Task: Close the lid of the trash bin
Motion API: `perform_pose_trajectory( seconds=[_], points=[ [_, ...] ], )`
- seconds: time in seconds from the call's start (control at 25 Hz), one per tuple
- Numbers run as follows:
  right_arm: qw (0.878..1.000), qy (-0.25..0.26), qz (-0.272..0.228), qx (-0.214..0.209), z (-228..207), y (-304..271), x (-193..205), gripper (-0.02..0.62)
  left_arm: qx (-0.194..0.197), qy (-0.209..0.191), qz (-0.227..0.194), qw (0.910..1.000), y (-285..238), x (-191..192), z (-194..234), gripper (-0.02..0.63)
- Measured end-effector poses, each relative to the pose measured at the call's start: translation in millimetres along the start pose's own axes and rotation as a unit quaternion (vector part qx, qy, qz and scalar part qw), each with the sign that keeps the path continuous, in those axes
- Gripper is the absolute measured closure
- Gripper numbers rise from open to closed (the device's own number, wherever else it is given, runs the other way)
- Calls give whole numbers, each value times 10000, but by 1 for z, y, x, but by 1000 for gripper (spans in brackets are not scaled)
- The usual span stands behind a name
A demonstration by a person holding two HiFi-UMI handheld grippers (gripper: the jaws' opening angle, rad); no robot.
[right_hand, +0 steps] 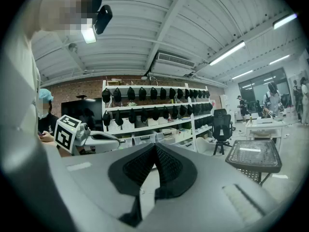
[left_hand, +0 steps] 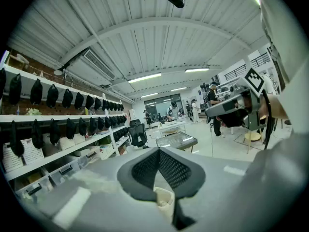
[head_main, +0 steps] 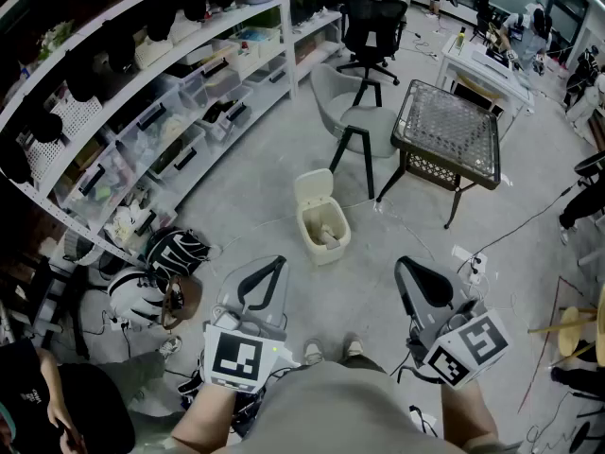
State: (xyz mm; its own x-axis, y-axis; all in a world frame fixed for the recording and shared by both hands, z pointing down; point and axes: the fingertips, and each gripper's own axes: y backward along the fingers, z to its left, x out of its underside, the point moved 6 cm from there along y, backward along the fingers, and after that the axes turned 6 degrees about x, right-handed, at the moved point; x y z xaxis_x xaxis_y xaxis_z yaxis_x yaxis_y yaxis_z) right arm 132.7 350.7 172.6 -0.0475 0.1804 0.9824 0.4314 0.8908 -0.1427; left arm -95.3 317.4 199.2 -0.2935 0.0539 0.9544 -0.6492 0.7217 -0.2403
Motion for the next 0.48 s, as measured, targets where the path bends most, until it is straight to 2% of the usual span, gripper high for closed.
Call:
perform_pose_trajectory(
  seconds=[0.48],
  points=[
    [9998, -162, 22, 138, -8, -3, 4, 592, 143, -25, 8, 9999, -10, 1, -1, 603]
  ],
)
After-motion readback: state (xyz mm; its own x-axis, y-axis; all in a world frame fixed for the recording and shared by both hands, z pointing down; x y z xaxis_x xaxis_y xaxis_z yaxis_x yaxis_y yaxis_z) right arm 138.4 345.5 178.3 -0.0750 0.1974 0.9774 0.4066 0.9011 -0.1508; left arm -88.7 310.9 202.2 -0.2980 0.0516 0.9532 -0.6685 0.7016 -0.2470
